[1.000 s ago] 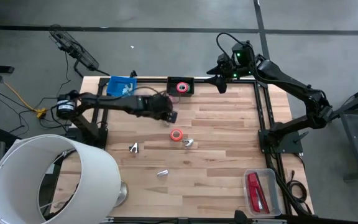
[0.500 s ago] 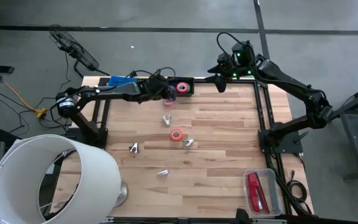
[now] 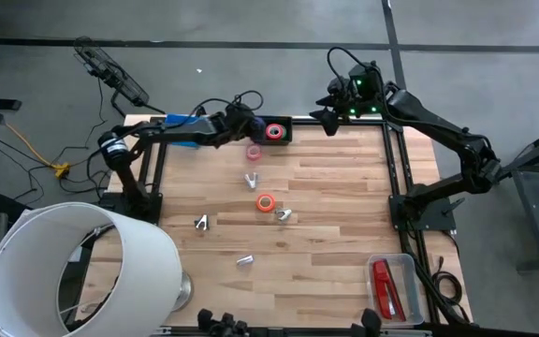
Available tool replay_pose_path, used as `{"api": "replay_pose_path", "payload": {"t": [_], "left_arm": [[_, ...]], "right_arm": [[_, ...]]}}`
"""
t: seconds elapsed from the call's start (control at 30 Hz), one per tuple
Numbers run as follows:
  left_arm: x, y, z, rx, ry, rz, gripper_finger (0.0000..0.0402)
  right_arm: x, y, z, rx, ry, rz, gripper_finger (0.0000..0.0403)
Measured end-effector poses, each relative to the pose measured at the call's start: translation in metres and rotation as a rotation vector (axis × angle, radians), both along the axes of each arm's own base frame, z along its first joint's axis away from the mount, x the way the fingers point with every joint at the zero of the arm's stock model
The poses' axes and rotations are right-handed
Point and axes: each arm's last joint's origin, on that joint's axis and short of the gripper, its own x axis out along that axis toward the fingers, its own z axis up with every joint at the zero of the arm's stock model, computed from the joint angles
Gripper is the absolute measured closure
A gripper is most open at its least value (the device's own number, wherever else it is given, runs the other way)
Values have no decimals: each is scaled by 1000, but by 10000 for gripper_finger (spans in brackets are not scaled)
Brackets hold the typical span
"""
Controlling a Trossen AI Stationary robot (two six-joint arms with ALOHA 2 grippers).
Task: Pick and place Stapler, Stapler remover, tape
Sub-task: Put the blue tape into the black bin
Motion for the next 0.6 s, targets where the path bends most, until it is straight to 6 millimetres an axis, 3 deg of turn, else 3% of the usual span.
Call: {"api": "replay_pose_path", "payload": {"t": [0.23,0.6], "left_arm": [[3,15,-10,27,21,-15,366],[31,43,10,165,344,-128,366]], "right_arm": [[-1,-1,0,-2,8,-40,160],[-1,-2,0,-19,23,-70,160]]}}
